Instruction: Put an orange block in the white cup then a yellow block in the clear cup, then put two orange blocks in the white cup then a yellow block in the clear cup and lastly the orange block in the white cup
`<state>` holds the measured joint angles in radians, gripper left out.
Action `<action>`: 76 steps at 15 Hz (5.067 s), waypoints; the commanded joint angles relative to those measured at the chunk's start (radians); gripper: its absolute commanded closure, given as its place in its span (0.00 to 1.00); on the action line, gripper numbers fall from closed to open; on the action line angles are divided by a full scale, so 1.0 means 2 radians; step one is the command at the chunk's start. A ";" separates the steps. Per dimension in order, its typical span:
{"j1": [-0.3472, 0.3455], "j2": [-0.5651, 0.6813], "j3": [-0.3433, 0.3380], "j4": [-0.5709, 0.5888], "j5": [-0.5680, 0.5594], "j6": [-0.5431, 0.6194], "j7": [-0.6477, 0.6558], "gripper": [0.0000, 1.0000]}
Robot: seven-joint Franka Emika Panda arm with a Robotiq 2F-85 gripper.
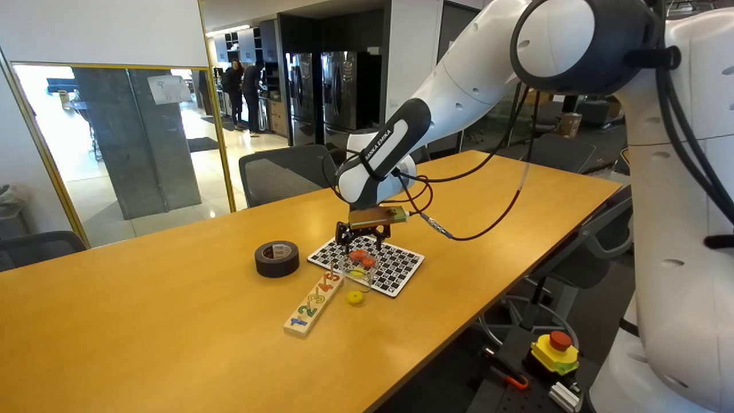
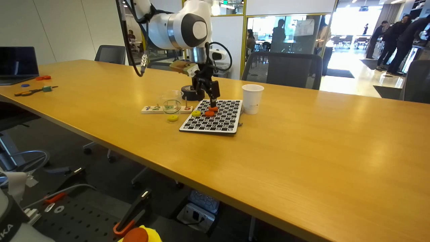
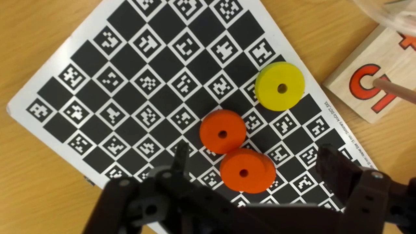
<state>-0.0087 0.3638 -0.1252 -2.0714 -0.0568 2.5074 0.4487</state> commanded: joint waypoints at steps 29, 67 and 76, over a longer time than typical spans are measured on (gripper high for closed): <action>0.018 0.055 -0.042 0.051 -0.006 0.023 0.031 0.34; -0.047 0.018 -0.047 0.161 0.018 -0.039 -0.017 0.79; -0.065 0.088 -0.045 0.246 0.035 -0.072 -0.035 0.79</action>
<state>-0.1135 0.4896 -0.2329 -1.6705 -0.0162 2.4055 0.4105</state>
